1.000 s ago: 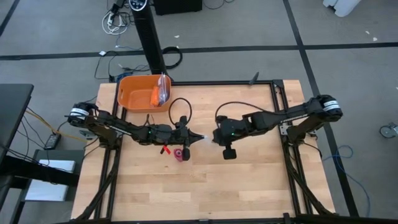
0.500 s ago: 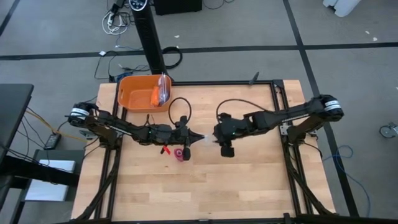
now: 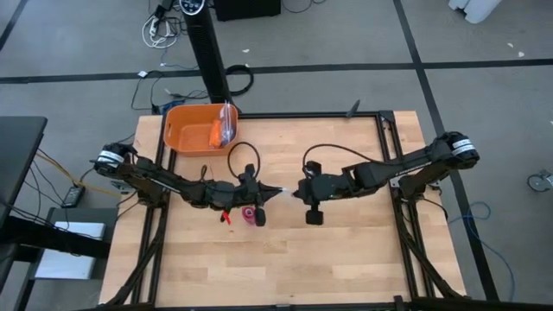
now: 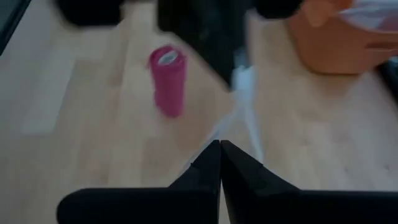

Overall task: Roll bandage
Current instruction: Put the pink bandage into the transparent zip bag

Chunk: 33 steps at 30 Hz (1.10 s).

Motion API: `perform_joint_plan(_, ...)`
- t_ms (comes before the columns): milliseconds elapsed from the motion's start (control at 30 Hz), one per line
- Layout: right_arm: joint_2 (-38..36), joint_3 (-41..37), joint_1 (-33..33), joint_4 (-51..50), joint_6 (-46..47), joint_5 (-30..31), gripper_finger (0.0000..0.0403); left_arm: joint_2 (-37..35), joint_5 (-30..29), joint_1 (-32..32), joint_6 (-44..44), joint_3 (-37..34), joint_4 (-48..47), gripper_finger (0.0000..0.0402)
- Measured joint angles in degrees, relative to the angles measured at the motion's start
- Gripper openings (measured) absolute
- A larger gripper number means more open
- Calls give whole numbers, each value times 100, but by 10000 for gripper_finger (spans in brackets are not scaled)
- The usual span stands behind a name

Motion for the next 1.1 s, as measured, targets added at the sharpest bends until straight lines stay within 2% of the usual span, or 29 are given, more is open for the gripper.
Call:
perform_joint_plan(133, -3, 0, 9, 62, 128, 530, 4, 0, -173, -129, 0, 0, 125, 1)
perform_joint_plan(233, -12, 0, 4, 102, 172, 602, 15, 0, -226, -180, 0, 0, 288, 1)
perform_joint_plan(367, -12, -2, 4, 111, 189, 566, 70, 0, -364, -250, 7, 0, 445, 1)
perform_joint_plan(500, -12, -2, -55, 104, 218, 32, 135, 0, -448, -272, 2, 0, 458, 1)
perform_joint_plan(600, -12, -2, -72, 104, 137, -200, 157, 0, -460, -278, -3, 0, 462, 1)
perform_joint_plan(667, -11, -2, -76, 104, -66, -336, 150, 0, -460, -276, -13, 0, 466, 1)
perform_joint_plan(733, 67, -2, -74, 168, -328, -572, 126, 0, -460, -278, -17, 0, 466, 1)
perform_joint_plan(867, 92, -12, -70, 135, -593, -760, 39, 0, -460, -278, -21, 0, 467, 1)
perform_joint_plan(933, 89, -9, -71, 132, -716, -700, 11, 0, -460, -278, -86, 0, 464, 0)
perform_joint_plan(1100, 176, -7, -15, 226, -953, -663, 19, 1, -460, -278, -133, 0, 462, 0)
